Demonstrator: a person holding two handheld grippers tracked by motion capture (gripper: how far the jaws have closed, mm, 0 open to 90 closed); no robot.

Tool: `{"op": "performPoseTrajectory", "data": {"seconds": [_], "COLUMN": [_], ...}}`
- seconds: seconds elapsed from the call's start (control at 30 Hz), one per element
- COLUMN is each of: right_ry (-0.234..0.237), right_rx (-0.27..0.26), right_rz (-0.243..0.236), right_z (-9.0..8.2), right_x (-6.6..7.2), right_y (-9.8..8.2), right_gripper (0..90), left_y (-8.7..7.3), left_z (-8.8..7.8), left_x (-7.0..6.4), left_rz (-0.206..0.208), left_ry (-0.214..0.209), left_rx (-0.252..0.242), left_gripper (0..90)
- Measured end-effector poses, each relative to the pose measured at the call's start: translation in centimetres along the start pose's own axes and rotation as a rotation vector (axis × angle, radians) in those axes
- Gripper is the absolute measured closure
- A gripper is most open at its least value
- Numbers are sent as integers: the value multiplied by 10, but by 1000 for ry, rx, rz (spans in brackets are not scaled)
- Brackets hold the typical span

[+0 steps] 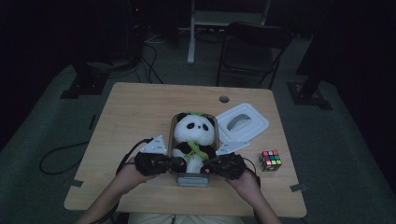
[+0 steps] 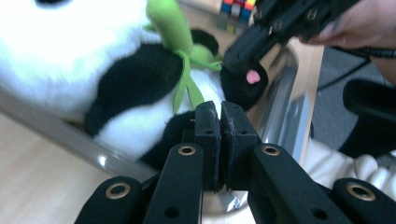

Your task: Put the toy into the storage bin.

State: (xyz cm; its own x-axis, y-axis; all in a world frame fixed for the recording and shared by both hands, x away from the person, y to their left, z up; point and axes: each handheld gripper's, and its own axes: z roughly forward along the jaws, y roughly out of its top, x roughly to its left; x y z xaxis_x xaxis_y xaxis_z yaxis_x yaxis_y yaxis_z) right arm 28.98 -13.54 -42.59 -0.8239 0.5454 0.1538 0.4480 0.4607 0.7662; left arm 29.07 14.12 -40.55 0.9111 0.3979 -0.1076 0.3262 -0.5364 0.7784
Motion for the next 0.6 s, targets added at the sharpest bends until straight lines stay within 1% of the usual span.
{"op": "performPoseTrajectory", "data": {"seconds": [0.03, 0.1, 0.13, 0.17, 0.2, 0.23, 0.27, 0.3, 0.33, 0.37, 0.43, 0.47, 0.5, 0.57, 0.6], "right_ry": [13, -2, 9, 15, 12, 11, 9, 5, 2, -3, -14, -17, -19, -40, -49], "right_rx": [-4, 1, -6, -13, -21, -31, -40, -48, -54, -65, -78, -88, -97, -116, -122], "right_rz": [0, -7, -2, 6, 5, 6, 7, 3, 4, 7, 11, 17, 28, 37, 41], "right_z": [1, 2, 2, 1, 0, -2, -4, -7, -9, -12, -17, -19, -22, -26, -28], "right_x": [0, 2, 1, 0, 0, 0, -1, -1, -2, -3, -7, -8, -10, -15, -17], "right_y": [0, 1, 2, 2, 3, 4, 4, 5, 6, 7, 9, 10, 11, 13, 15], "right_gripper": [900, 900, 900, 900, 900, 900, 900, 893, 884, 876, 824, 806, 746, 704, 638], "left_y": [-1, 0, 0, 0, 0, 1, 2, 3, 4, 5, 7, 7, 9, 12, 14], "left_z": [0, -2, -1, -2, -2, -2, -3, -4, -5, -5, -5, -5, -7, -8, -9], "left_x": [1, 0, 0, -1, -1, -2, -3, -3, -2, -2, 2, 2, 5, 7, 8], "left_rz": [-5, -8, -6, -8, -5, 2, 3, -2, -4, -8, -24, -24, -30, -26, -25], "left_ry": [2, -3, 2, -5, -16, -18, -15, -10, 4, 26, 35, 35, 54, 52, 56], "left_rx": [-5, -8, -8, -11, -17, -21, -29, -37, -44, -54, -65, -65, -71, -86, -87], "left_gripper": [867, 866, 863, 861, 825, 812, 774, 729, 676, 605, 524, 477, 445, 444, 417]}}
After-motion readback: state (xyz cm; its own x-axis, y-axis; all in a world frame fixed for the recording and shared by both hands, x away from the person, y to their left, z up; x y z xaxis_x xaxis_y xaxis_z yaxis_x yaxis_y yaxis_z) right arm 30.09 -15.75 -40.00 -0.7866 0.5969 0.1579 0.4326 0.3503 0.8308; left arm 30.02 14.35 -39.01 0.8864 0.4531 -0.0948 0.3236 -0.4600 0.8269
